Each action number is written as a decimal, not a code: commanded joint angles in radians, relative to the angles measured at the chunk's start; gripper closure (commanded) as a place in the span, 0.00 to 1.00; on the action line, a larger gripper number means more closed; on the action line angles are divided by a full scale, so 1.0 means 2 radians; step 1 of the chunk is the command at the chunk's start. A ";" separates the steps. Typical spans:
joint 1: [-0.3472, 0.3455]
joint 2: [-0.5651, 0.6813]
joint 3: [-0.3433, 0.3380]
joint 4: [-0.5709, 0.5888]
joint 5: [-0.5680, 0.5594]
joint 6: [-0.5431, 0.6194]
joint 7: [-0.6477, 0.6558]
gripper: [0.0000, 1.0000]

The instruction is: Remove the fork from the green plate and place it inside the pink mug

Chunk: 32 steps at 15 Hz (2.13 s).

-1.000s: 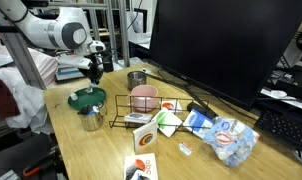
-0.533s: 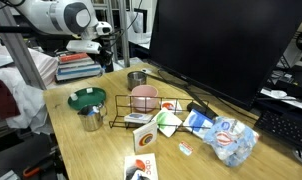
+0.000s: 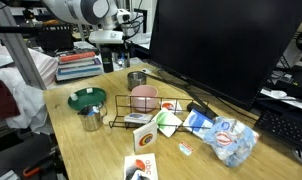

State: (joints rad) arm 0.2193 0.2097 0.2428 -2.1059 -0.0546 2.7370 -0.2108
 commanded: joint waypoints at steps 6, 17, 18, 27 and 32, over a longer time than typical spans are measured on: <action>-0.017 0.003 0.001 0.014 0.007 -0.006 -0.034 0.75; -0.027 0.008 0.005 0.021 0.031 -0.002 -0.045 0.94; -0.030 0.006 0.005 0.020 0.036 0.001 -0.048 0.94; -0.039 0.002 -0.036 0.009 0.010 0.025 -0.018 0.94; -0.024 0.022 -0.099 0.023 -0.125 0.034 0.096 0.94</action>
State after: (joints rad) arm 0.1385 0.2267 0.0952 -2.0779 -0.2131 2.7809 -0.1171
